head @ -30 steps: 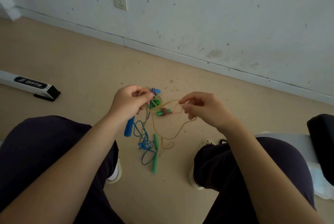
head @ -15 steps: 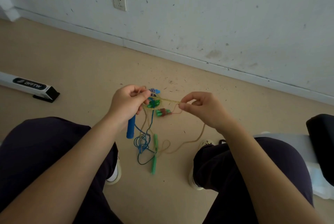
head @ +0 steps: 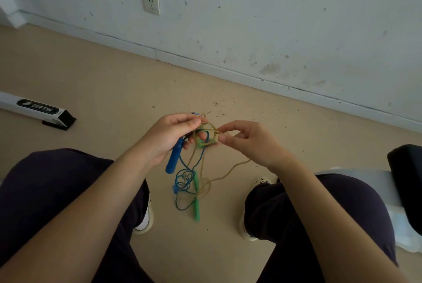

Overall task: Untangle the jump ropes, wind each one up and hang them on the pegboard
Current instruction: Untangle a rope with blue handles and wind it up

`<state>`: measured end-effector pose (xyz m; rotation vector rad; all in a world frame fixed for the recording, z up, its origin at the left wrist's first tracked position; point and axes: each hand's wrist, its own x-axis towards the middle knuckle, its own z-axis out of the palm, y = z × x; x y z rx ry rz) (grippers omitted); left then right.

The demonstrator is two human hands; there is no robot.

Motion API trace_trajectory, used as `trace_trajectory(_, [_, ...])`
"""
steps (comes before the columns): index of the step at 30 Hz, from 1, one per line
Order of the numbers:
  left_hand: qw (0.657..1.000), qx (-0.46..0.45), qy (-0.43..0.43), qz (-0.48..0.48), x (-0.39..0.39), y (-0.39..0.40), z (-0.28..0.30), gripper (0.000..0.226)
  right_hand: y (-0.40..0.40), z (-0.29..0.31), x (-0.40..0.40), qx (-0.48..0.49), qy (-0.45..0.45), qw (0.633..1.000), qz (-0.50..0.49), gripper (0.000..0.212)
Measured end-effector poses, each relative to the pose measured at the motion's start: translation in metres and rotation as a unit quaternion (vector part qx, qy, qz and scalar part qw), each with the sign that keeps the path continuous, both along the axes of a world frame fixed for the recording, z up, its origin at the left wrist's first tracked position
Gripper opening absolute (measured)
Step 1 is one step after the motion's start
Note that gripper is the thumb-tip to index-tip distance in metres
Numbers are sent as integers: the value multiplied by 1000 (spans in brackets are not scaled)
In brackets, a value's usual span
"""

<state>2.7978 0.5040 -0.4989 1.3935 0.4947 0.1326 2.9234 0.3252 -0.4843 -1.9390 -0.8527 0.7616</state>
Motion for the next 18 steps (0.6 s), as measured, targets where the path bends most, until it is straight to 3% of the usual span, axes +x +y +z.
trace_trajectory(4, [998,-27,-18,-53,-2,-3,2,21,1,3,-4,27,25,999,23,23])
trace_trajectory(6, [997,-33,-17,-68,-3,-5,5,21,3,1,-6,53,30,998,26,11])
trace_trajectory(7, [997,-34,-13,-61,-2,-6,5,21,4,0,-7,70,35,997,26,4])
trace_trajectory(12, [999,-25,19,14,1,-1,2,21,0,8,-3,103,25,994,-25,10])
trace_trajectory(14, [999,10,31,25,1,2,-1,20,-2,9,-1,79,16,996,-40,11])
trace_trajectory(18, [982,177,61,14,1,4,-6,21,-3,8,0,15,-8,999,-32,7])
